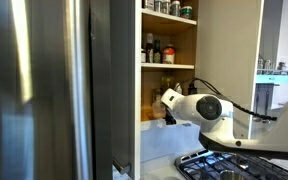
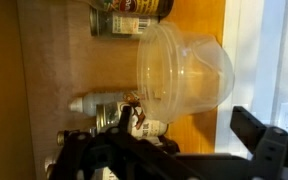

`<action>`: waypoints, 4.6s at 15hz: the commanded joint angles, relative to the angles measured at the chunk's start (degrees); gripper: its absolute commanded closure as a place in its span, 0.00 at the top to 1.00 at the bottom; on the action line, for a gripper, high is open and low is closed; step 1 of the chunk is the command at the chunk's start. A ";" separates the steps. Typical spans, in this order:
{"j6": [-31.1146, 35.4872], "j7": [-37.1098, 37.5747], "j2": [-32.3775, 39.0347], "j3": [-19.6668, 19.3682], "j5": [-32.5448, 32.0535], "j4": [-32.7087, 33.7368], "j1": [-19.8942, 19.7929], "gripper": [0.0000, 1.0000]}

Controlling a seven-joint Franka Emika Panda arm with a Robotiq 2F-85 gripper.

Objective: Place the clear container on the bottom shelf upside down.

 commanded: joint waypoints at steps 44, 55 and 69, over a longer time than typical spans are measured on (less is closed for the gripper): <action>-2.79 -33.09 3.41 -10.76 52.99 1.01 12.56 0.06; -17.43 -36.37 -0.53 -10.65 84.83 2.36 12.74 0.06; -17.05 -39.65 1.03 -10.60 103.72 6.25 13.70 0.06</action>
